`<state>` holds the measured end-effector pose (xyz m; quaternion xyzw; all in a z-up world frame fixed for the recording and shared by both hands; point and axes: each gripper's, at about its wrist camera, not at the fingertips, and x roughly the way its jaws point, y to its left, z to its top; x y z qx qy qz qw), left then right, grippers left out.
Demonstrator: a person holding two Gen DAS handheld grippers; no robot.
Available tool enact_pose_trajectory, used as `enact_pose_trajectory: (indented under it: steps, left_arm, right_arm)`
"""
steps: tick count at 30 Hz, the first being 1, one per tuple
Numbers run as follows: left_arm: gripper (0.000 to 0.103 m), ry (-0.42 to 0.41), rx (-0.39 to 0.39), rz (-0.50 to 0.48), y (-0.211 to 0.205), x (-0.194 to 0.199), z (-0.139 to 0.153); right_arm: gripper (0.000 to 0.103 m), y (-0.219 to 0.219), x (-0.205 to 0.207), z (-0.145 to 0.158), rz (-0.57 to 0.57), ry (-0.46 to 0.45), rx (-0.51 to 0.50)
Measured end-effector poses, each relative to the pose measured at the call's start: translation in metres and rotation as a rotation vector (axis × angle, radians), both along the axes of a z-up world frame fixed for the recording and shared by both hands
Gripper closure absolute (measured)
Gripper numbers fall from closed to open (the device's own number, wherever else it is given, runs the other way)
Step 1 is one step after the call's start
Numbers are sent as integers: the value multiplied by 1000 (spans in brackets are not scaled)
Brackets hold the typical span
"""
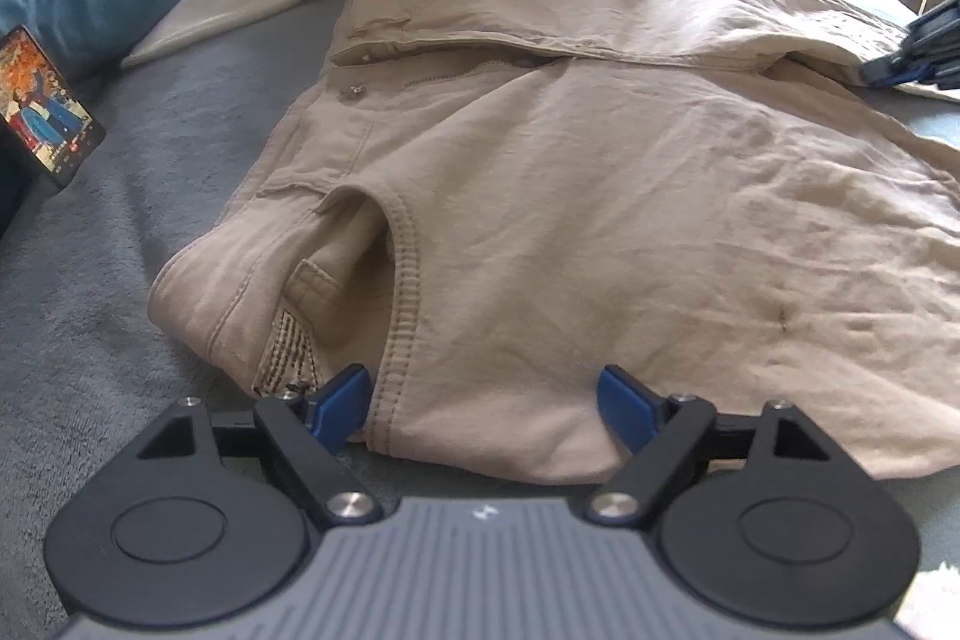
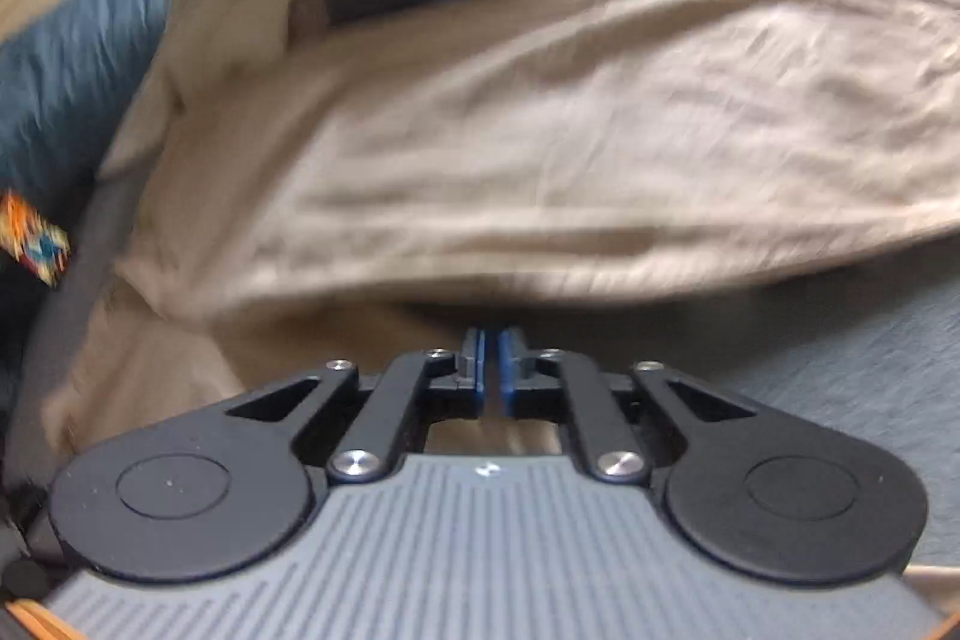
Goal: Fold clothes
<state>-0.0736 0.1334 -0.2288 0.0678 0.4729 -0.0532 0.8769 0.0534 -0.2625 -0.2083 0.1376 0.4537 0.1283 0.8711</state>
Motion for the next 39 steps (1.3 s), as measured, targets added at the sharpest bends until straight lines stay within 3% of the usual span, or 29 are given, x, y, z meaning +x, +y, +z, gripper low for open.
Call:
enact_pose_trajectory:
  steps: [7,14,19,22,28,34,39]
  left_arm:
    - [19,-3,-39,63,7,-3,19]
    - [19,-96,-119,180,30,2,44]
    - [19,-21,-200,359,72,47,15]
    - [21,6,-321,470,98,55,9]
    - [19,63,-347,526,99,46,30]
    - [19,110,-495,609,98,12,19]
    - [19,142,-551,629,84,-6,3]
  right_arm:
    - [96,-54,-56,41,-26,-26,3]
    - [95,-99,-110,29,-186,36,88]
    - [95,-120,-142,20,-286,81,169]
    - [95,-127,-156,20,-319,93,192]
    - [94,-145,-180,29,-374,89,187]
    - [78,-194,-237,5,-567,179,327]
    - [68,-229,-303,-18,-759,231,518]
